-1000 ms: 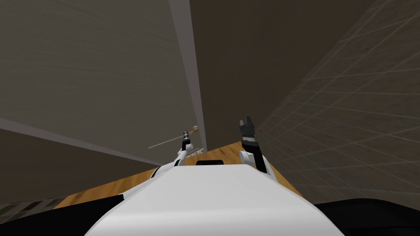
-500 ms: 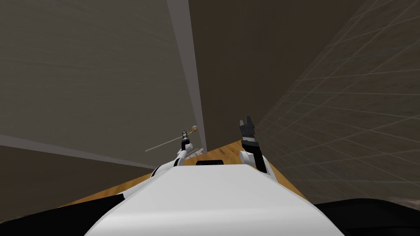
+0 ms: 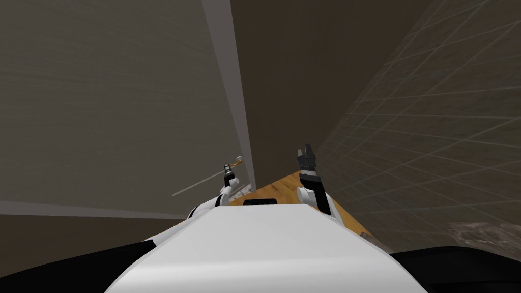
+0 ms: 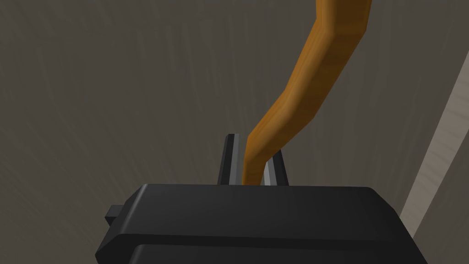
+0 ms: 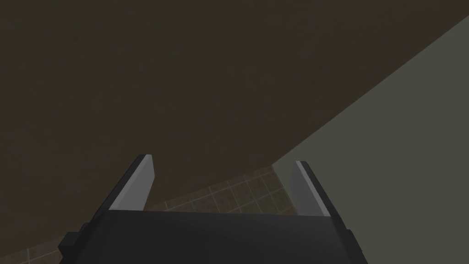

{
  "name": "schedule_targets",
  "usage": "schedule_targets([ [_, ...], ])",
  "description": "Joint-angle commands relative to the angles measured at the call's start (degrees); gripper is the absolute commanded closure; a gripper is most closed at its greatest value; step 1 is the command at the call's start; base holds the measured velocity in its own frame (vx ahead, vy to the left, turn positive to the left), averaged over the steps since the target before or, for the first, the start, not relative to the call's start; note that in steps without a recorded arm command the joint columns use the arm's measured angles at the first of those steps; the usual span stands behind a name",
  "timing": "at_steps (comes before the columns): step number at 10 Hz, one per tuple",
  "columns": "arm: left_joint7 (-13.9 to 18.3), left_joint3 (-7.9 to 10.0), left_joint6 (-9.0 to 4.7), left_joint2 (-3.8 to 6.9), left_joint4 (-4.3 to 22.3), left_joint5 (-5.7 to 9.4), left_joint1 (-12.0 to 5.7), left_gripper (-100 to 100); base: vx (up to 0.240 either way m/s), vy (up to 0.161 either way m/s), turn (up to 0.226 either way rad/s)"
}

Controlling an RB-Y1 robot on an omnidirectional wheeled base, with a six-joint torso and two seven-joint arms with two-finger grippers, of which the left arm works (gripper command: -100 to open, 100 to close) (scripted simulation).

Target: Push the door open

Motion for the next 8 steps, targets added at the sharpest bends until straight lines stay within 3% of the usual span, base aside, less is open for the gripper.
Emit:
schedule_targets([
  [1,-0.27,0.69,0.51,0.98,-1.63,0.35,0.01,100,0.007,0.014,-0.018],
  [2,-0.27,0.69,0.51,0.98,-1.94,0.35,0.01,100,0.011,0.002,0.005],
  [4,-2.24,3.22,-0.49,0.74,-1.11,1.79,-0.46,100,0.021,0.029,-0.121],
  [6,-2.24,3.22,-0.49,0.74,0.0,1.79,-0.46,100,0.031,0.033,-0.046],
  [8,-2.24,3.22,-0.49,0.74,-1.11,1.79,-0.46,100,-0.002,-0.007,0.007],
])
